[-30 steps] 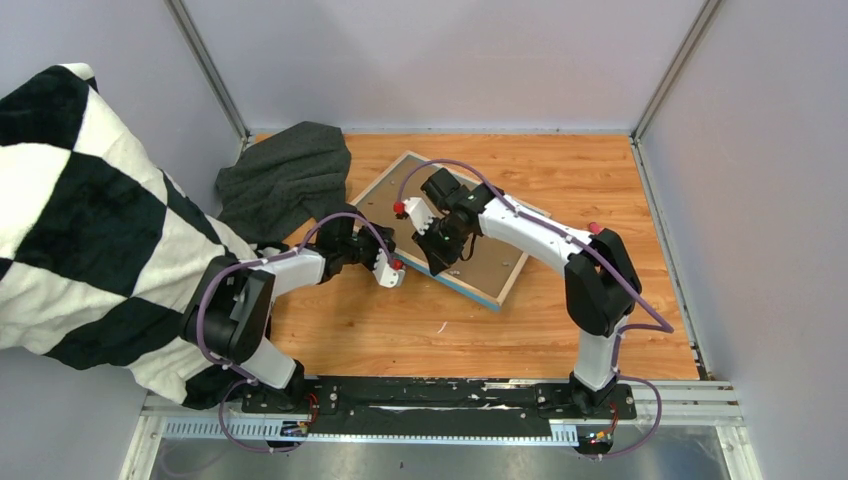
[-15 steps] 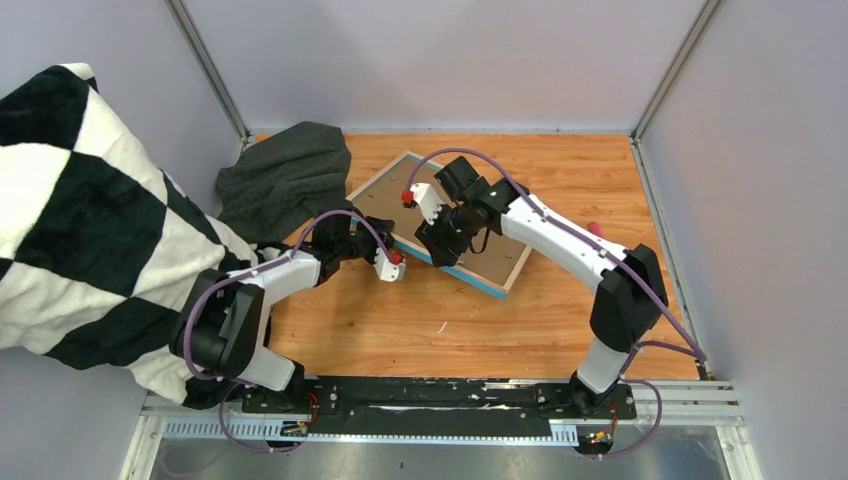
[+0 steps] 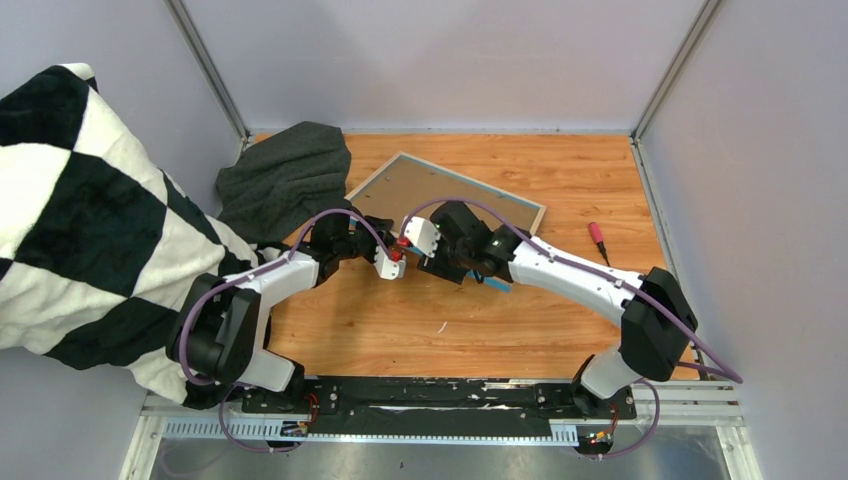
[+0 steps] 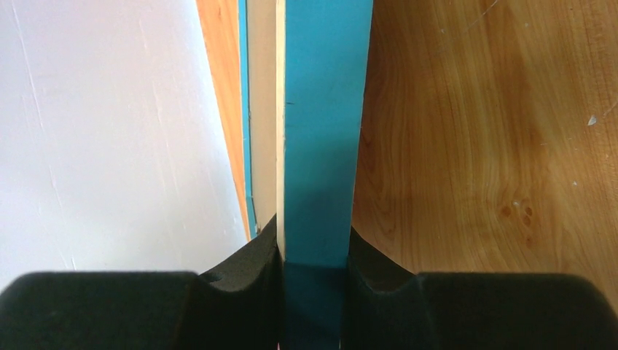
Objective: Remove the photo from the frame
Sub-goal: Turn over the photo frame at the center of the board.
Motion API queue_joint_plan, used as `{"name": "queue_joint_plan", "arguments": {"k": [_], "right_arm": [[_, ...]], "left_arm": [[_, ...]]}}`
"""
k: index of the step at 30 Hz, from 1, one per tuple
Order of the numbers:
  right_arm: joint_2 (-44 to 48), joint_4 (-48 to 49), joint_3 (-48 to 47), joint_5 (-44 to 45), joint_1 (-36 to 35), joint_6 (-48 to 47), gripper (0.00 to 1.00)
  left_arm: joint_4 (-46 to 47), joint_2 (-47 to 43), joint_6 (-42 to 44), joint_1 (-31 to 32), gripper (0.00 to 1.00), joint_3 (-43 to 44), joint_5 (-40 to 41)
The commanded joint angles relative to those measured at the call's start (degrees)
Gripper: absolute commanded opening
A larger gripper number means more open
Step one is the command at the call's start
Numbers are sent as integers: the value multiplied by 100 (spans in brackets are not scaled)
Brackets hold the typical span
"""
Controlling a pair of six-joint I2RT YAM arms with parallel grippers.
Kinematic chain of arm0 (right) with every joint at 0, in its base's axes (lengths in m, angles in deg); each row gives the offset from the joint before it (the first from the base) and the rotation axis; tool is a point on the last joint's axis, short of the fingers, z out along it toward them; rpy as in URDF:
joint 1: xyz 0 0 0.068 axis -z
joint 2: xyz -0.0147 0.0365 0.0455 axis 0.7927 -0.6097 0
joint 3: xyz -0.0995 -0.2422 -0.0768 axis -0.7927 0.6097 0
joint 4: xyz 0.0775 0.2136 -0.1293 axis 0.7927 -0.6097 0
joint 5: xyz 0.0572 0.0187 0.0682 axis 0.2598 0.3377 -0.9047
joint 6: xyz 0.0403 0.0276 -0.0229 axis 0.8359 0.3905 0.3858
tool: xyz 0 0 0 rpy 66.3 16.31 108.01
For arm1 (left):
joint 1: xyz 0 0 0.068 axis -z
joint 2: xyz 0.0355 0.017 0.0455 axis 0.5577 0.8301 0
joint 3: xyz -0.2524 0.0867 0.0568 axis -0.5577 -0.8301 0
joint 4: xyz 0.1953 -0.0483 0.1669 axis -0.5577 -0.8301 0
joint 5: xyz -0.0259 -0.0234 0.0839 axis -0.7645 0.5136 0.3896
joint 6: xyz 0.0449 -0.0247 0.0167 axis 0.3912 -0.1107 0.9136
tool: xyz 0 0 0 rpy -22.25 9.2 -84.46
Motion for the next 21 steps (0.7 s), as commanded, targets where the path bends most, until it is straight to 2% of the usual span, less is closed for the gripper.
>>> {"name": "queue_joint_plan", "arguments": {"k": [1, 10, 14, 19, 21], "right_arm": [[303, 836, 405, 699, -272, -566, 63], [160, 2018, 1033, 2140, -620, -1081, 65], [34, 2189, 1150, 2357, -628, -1069, 64], [48, 2183, 1241, 2301, -625, -1004, 50], [92, 2174, 1283, 2262, -622, -964, 49]], "left_arm": [[-112, -178, -591, 23, 4, 69, -238], [-107, -278, -704, 23, 4, 24, -256], [-108, -296, -747, 23, 4, 32, -283], [-113, -327, -812, 23, 3, 44, -318], [-112, -337, -837, 23, 3, 39, -336]]}}
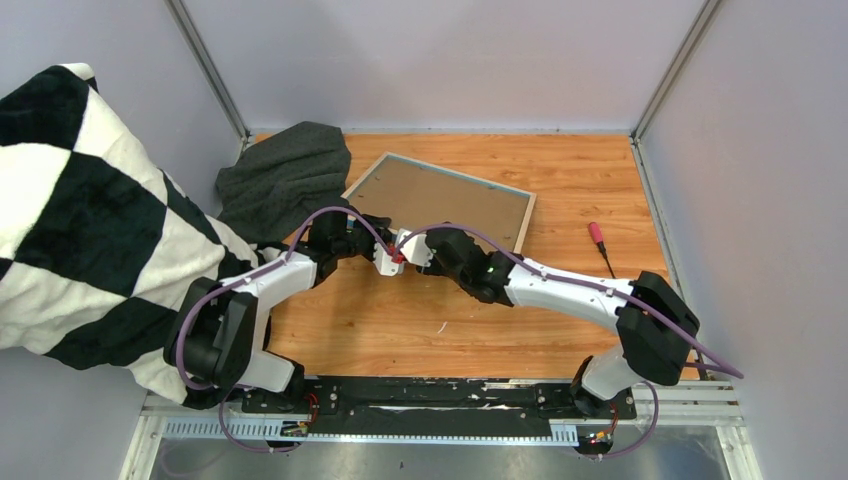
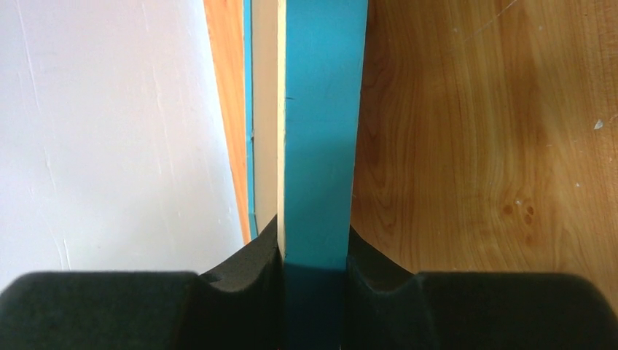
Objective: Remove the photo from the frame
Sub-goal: Turn over the photo frame at the center of the board.
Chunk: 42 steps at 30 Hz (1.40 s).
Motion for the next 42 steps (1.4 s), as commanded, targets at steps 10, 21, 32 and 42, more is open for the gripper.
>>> {"name": "queue_joint_plan", "arguments": {"k": [10, 21, 32, 42], "right_arm": [[440, 435, 513, -298, 179, -117, 60], [96, 784, 633, -102, 245, -252, 49], [551, 437, 454, 20, 259, -99, 0], [925, -307, 178, -151, 276, 314, 0]], "left_arm": [[-113, -222, -470, 45, 1, 11, -487], [-110, -334, -525, 45, 0, -9, -591], [-111, -743, -1642, 36, 31, 46, -153], [-142, -2148, -3465, -34, 88, -320, 571]]}}
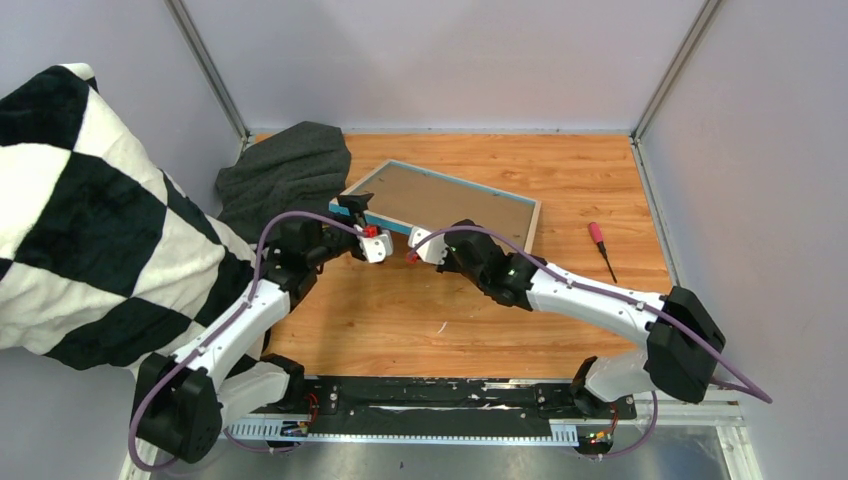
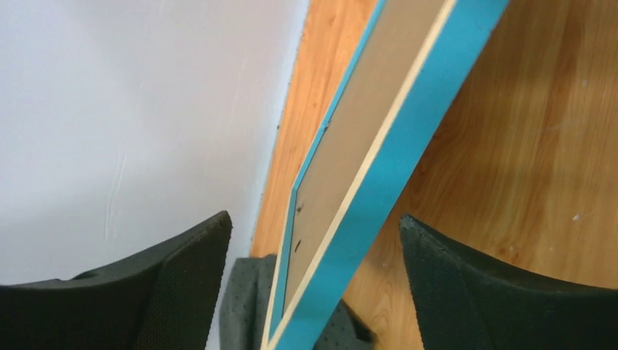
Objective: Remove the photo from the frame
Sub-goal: Turn over the photo frame at the center of the board.
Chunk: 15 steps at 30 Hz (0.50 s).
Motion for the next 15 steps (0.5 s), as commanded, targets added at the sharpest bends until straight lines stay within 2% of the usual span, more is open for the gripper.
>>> {"name": "queue_joint_plan", "arguments": {"k": [1, 4, 6, 15], "right_arm": [[220, -429, -243, -123, 100, 710, 0], [247, -618, -384, -155, 111, 824, 0], [265, -813, -522, -198, 127, 969, 0], [197, -1856, -1481, -521, 199, 1903, 0]], "left_arm": [[-70, -254, -1214, -119, 90, -107, 495], [-73, -335, -1549, -313, 99, -123, 674], [-157, -381, -1914, -436, 100, -47, 845], [-2365, -409, -2570, -1267, 100, 990, 743]]}}
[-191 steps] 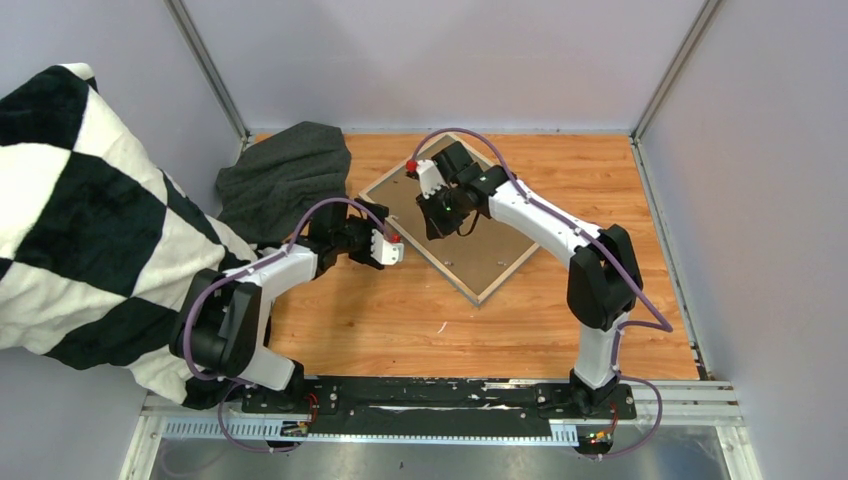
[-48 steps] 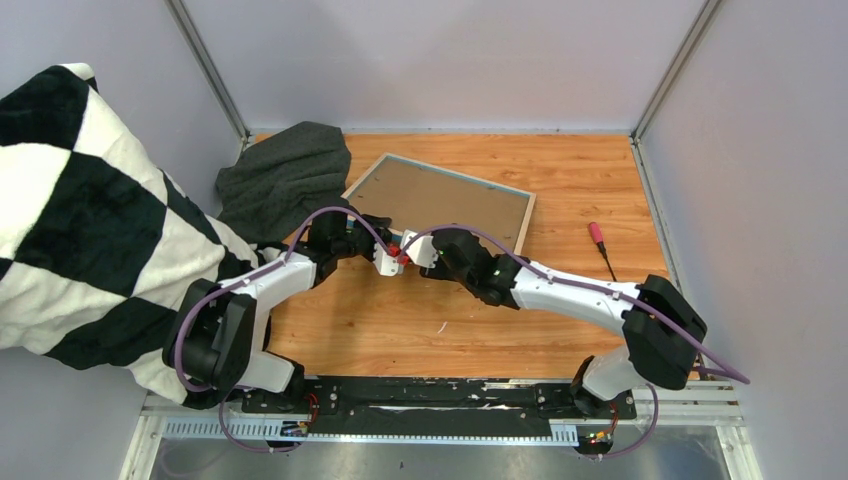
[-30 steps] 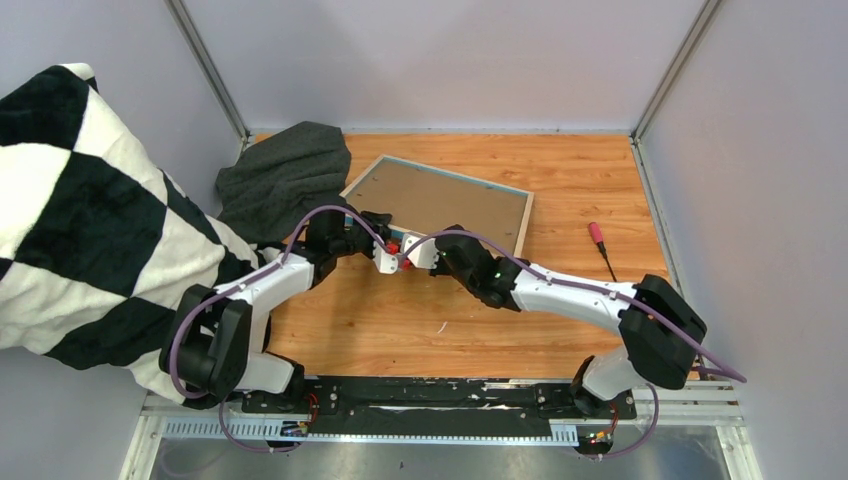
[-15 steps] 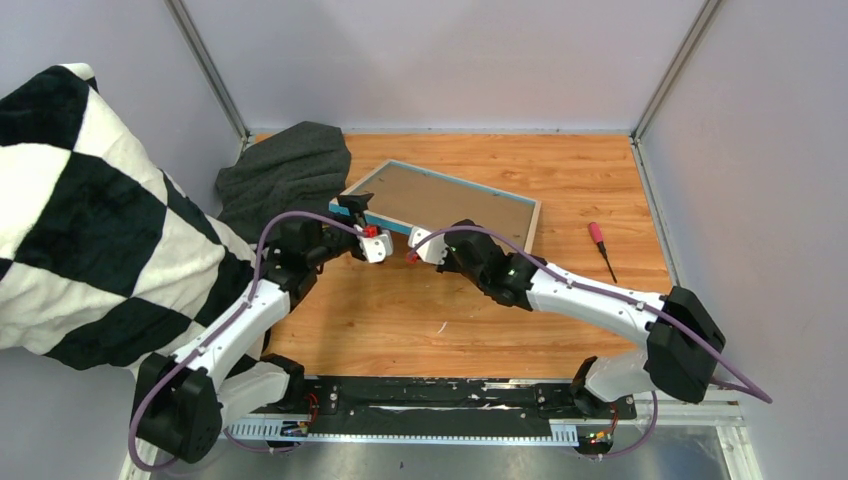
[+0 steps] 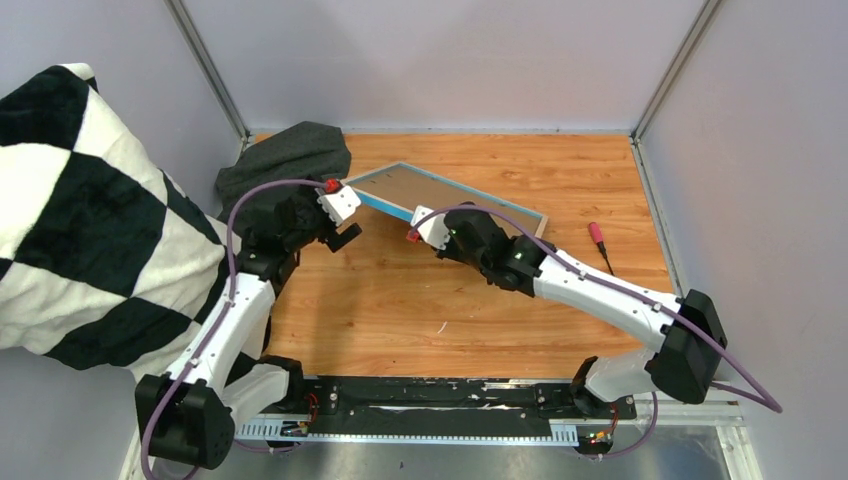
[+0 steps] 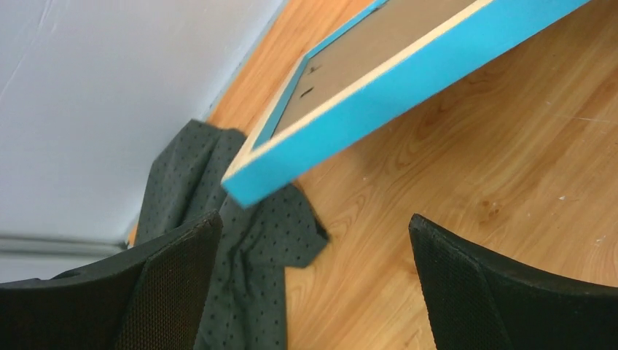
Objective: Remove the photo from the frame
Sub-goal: Turn over the photo frame at the center of the board.
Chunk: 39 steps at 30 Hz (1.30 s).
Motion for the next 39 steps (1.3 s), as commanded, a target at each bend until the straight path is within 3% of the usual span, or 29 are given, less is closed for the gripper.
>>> {"name": "queue_joint_plan", "arguments": {"k": [1, 9, 16, 29, 39], "right_arm": [[79, -675, -697, -461, 136, 1243, 0], [-239, -1594, -1896, -1338, 510, 2411, 0], [-586, -2056, -2720, -2390, 1087, 3305, 0], [-767, -2107, -3182, -3201, 1867, 4371, 0], [-388, -1662, -2662, -3865, 2657, 5111, 0]], "left_arm": [[-1210, -134, -469, -404, 100, 420, -29], [-2050, -789, -183, -794, 100, 74, -166], [-2134, -617, -23, -816, 100, -96, -198], [-2154, -726, 68, -819, 100, -208, -182], [-2156, -677, 110, -819, 100, -255, -287]]}}
